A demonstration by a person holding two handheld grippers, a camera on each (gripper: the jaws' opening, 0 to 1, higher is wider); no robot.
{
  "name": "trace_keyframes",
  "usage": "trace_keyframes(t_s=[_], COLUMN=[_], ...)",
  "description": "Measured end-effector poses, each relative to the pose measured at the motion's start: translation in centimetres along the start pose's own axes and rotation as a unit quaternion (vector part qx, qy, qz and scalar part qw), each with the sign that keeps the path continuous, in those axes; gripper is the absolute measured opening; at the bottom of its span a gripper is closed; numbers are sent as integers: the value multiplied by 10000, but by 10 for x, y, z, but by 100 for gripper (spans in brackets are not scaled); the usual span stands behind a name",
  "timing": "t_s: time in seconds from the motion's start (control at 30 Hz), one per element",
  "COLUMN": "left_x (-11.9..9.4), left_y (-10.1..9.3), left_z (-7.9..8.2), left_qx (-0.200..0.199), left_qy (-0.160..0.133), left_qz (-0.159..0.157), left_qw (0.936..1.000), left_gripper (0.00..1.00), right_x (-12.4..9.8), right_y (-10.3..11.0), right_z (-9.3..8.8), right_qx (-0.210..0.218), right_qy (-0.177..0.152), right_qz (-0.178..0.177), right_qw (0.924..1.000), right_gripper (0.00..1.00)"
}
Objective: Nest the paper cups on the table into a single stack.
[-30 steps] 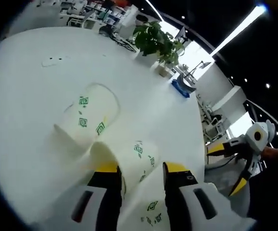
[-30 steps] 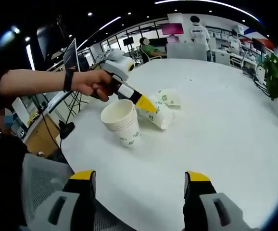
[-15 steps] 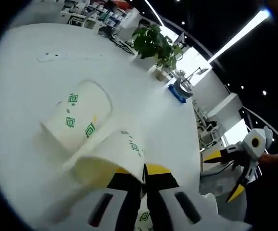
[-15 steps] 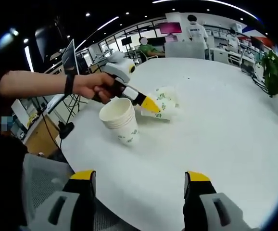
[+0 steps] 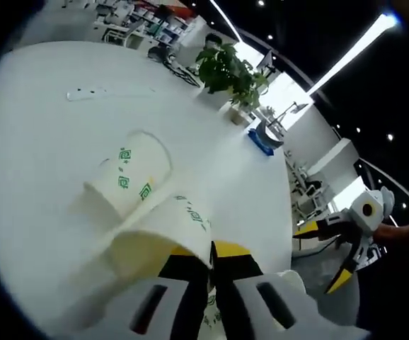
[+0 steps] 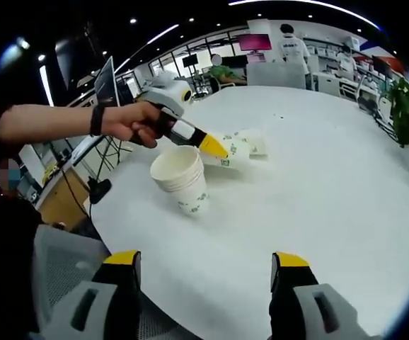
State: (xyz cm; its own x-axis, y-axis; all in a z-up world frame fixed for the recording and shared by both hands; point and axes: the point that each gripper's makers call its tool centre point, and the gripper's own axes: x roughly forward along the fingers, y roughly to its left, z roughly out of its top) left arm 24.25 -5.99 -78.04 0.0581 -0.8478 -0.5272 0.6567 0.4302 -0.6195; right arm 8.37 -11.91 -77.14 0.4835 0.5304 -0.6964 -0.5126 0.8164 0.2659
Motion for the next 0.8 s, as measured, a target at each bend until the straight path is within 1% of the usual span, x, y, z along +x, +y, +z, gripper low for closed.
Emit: trace_keyframes(t_s=[0.03,0.1,0.17,0.23,0.33,0.43,0.57,0.67,0.73,0.8], left_x=[-4,-9,-14,-21,-32,-41,-53,-61,-66,-70], left_y=[-1,3,4,5,3,2,8,2,-1,-2], left_z=[-1,-1,-3,-4,-6,-5,-2,-4,-6,-7], left_qx=[6,-6,-43,-50,-78,-64,-14,33,115,164], left_qy=[-13,-22,-32,-55,-119,-160,-217,-219,-180,-154], left_qz=[23,49,61,114,204,289,352,384,440,457], left_qw=[10000,10000,10000,9999,9997,9994,9991,9990,9988,9987], left_gripper=[0,0,0,0,0,0,0,0,0,0], right_x=[1,2,3,4,3,4,5,3,6,4], right_y=[0,1,4,1,3,6,6,10,8,11], right_z=[0,1,1,3,5,8,13,17,16,20], right_qx=[-18,-51,-81,-113,-174,-208,-267,-318,-350,-364], right_qy=[5,3,0,-3,-10,-32,-74,-91,-108,-138], right_qz=[9,26,41,57,76,88,116,137,146,153], right_qw=[10000,10000,10000,9999,9998,9997,9995,9994,9992,9991], right_gripper=[75,75,75,75,75,75,76,76,76,76])
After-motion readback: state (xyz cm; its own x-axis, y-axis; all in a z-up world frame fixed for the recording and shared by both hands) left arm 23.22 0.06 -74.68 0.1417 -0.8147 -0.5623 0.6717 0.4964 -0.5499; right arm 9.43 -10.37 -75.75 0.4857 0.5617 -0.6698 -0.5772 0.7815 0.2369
